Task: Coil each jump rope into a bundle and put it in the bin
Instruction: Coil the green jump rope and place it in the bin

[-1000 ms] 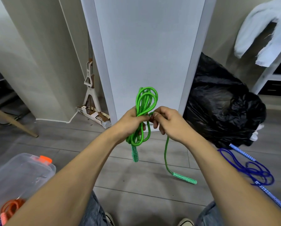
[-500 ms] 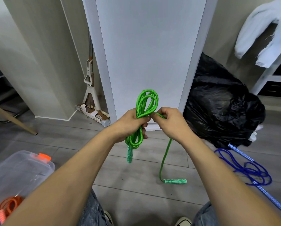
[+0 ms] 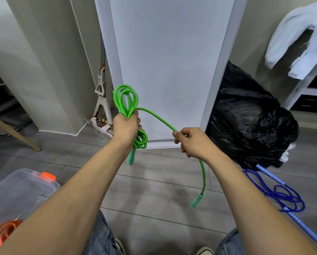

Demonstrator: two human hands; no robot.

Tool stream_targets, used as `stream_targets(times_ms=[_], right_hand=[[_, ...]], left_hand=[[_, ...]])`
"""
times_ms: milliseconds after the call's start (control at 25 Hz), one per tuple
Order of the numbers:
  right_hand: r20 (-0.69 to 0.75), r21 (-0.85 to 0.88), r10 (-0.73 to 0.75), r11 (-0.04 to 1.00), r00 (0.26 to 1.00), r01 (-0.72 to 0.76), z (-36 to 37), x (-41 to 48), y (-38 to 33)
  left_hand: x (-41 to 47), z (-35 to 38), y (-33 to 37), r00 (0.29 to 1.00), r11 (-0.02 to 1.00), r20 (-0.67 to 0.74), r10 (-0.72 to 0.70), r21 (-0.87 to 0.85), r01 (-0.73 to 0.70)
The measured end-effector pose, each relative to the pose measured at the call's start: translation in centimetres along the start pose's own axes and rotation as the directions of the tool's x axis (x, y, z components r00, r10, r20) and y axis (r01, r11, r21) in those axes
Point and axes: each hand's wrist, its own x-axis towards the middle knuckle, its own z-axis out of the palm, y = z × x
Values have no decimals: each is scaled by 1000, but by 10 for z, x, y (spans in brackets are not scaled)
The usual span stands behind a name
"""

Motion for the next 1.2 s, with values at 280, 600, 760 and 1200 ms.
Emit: stream_targets(times_ms=[280, 600, 760, 1200], right_hand=[[-293, 154, -88, 978, 952, 138, -1, 4, -9], [-180, 211, -202, 948, 963, 238, 20, -2, -13], [-129, 188, -178, 962, 976, 200, 29, -8, -19], [114, 77, -165, 985, 980, 157, 16, -8, -18]], left_hand=[[7, -4, -4, 989, 979, -34, -147, -149, 140], [-27, 19, -10, 930, 981, 315, -190, 26, 192], [-32, 19, -9, 928, 987, 337, -156, 94, 132], [-8, 7, 6, 951, 927, 193, -243, -243, 286]])
